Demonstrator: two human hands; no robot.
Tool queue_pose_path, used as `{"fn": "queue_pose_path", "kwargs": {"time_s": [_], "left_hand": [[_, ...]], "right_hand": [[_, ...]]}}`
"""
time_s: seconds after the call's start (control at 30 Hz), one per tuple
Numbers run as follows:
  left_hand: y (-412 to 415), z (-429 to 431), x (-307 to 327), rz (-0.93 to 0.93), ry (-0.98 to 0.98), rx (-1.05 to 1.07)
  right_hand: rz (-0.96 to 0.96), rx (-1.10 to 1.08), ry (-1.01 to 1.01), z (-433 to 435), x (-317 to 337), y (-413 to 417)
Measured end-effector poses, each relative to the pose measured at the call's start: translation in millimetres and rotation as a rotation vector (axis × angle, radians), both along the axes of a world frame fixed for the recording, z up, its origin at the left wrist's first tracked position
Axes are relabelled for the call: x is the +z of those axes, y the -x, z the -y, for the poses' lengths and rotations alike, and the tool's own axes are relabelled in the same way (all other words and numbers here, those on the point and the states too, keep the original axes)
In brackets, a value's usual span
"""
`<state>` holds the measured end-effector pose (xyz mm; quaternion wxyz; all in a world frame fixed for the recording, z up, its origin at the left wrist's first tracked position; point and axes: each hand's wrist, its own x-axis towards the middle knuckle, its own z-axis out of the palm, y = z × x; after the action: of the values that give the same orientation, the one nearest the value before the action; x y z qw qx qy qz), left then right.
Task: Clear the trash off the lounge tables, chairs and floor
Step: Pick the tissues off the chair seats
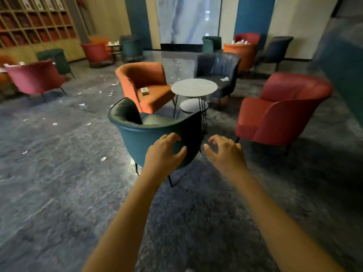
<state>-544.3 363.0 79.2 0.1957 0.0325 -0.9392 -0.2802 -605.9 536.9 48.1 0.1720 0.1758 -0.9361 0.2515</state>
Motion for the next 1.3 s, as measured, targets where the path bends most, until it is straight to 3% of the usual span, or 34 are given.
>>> {"fn": "queue_pose_path", "kwargs": {"time_s": [0.3, 0.63, 0.83, 1.3], "left_hand": [[247.7, -40.0, -31.4, 0.092, -0.137, -0.183], [521.0, -62.1, -23.2, 0.150, -0.054, -0.311], [702.9, -71.0, -55.1, 0.203, 0.023, -0.349], [1095.0, -63.3, -52.9, 0.238, -0.036, -0.296]], "right_hand": [[0.089, -0.132, -0.161, -72.5, -12.4, 222.4], [0.141, -0.257, -0.142, -106.7, -7.8, 458.0], [0.161, -0.281, -0.121, -118.0, -33.6, 636.2], [0.214, -0.299, -0.144, -122.4, -26.5, 1043.1]]}}
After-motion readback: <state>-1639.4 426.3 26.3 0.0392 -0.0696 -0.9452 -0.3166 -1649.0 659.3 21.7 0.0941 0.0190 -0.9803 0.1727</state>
